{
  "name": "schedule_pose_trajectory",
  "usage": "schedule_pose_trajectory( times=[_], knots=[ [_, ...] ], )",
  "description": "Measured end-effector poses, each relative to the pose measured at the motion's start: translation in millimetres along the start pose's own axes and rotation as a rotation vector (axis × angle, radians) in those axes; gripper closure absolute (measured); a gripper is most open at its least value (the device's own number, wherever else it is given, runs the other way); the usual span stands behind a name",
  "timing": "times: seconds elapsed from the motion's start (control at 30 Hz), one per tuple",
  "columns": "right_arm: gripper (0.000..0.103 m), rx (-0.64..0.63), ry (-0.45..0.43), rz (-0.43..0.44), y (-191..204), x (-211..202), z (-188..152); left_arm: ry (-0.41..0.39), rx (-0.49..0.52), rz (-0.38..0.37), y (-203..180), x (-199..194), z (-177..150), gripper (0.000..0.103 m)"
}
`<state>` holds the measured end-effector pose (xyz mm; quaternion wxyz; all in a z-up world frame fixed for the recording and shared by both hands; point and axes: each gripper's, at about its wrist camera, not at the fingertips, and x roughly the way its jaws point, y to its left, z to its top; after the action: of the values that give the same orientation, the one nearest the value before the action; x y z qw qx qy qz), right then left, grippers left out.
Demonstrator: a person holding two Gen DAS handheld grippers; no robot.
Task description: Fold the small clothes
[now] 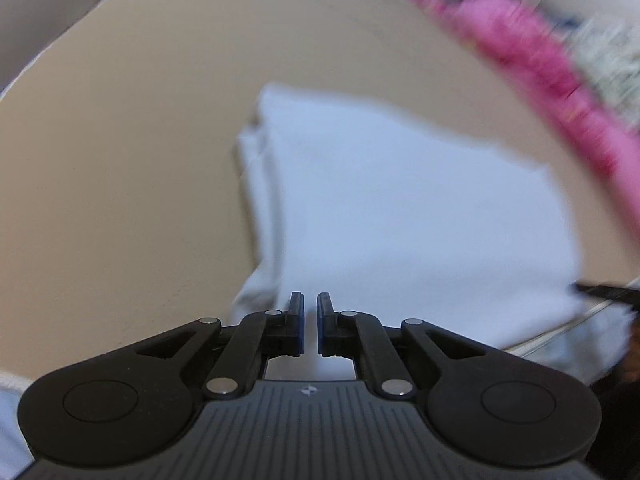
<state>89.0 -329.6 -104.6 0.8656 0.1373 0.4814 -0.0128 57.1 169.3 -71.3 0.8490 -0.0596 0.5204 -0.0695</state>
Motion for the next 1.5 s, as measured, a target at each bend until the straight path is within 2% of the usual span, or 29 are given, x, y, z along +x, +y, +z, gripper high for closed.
schedule_pose_trajectory(
  times=[0.03, 0.07, 0.1, 0.17, 0.23, 0.33, 0.4, 0.53, 0.6, 0.7, 0.77, 0.87, 0.97, 1.0, 1.03, 1.13, 1.2, 1.33, 1.37, 1.47, 1.5],
  knots=[
    [0.076, 0.003, 0.005, -0.014, -0.7, 1.9, -0.6, 0.063, -0.007, 0.045, 4.7, 12.8, -2.4, 0.097],
    [0.076, 0.014, -0.005, -0.009, -4.2, -4.0, -1.5, 0.086, -0.021, 0.071, 9.1, 17.3, -4.0, 0.093],
    [0.076, 0.022, -0.030, 0.002, -4.9, -9.4, 0.0, 0.076, -0.036, 0.064, 9.4, 13.1, -3.4, 0.093],
    [0.076, 0.008, -0.092, 0.025, -1.0, -20.2, 0.1, -0.008, -0.034, 0.042, 11.1, -6.7, -0.2, 0.092],
    [0.075, -0.011, -0.115, 0.033, 1.3, -22.0, 0.0, -0.075, -0.031, 0.014, 9.3, -20.1, 2.3, 0.090],
    [0.075, -0.043, -0.060, -0.011, 4.8, -7.1, -2.5, -0.125, -0.029, 0.004, 4.8, -25.8, 4.2, 0.088],
    [0.075, -0.063, -0.035, -0.036, 8.1, 0.4, -4.1, -0.162, -0.012, 0.006, -10.5, -23.8, 16.5, 0.088],
    [0.074, -0.071, -0.094, -0.034, 14.1, -12.2, -3.6, -0.214, 0.011, -0.021, -31.6, -28.6, 21.2, 0.081],
    [0.074, -0.070, -0.128, -0.025, 11.6, -11.9, 1.7, -0.185, 0.042, 0.010, -40.0, -20.3, 22.4, 0.080],
    [0.073, -0.077, -0.072, -0.063, 8.3, -1.2, -0.1, -0.004, 0.109, 0.177, -39.5, 19.7, 17.6, 0.074],
    [0.072, -0.077, -0.052, -0.075, 6.5, 3.6, -1.9, -0.025, 0.075, 0.164, -39.6, 14.6, 20.7, 0.074],
    [0.072, -0.076, -0.101, -0.053, 5.3, -6.6, -1.2, -0.094, 0.035, 0.116, -37.2, -1.2, 22.8, 0.074],
    [0.071, -0.093, -0.052, -0.092, 3.0, 1.9, -4.0, -0.050, 0.023, 0.140, -34.9, 6.4, 22.0, 0.073],
    [0.066, -0.097, -0.032, -0.107, 2.1, 6.0, -6.0, -0.019, 0.047, 0.171, -36.5, 12.8, 19.9, 0.066],
    [0.065, -0.094, -0.038, -0.111, 1.8, 5.8, -6.4, -0.025, 0.065, 0.192, -39.2, 14.9, 20.5, 0.062],
    [0.065, -0.071, -0.107, -0.110, 7.1, -8.9, -6.4, -0.134, 0.114, 0.246, -43.2, -5.2, 19.6, 0.059],
    [0.065, -0.075, -0.178, -0.097, 16.3, -24.3, -8.3, -0.198, 0.106, 0.242, -39.2, -22.8, 18.0, 0.057],
    [0.065, -0.098, -0.299, -0.033, 45.0, -55.3, -22.8, -0.227, 0.031, 0.233, -16.1, -46.2, 10.8, 0.057],
    [0.066, -0.107, -0.322, -0.008, 55.3, -59.7, -28.0, -0.224, 0.012, 0.239, -8.5, -51.2, 7.9, 0.057],
    [0.090, -0.137, -0.344, 0.055, 85.6, -67.7, -42.8, -0.208, -0.040, 0.270, 13.7, -68.2, -1.9, 0.057],
    [0.091, -0.150, -0.353, 0.074, 99.1, -67.5, -47.2, -0.205, -0.056, 0.280, 20.9, -74.0, -5.3, 0.057]
  ],
)
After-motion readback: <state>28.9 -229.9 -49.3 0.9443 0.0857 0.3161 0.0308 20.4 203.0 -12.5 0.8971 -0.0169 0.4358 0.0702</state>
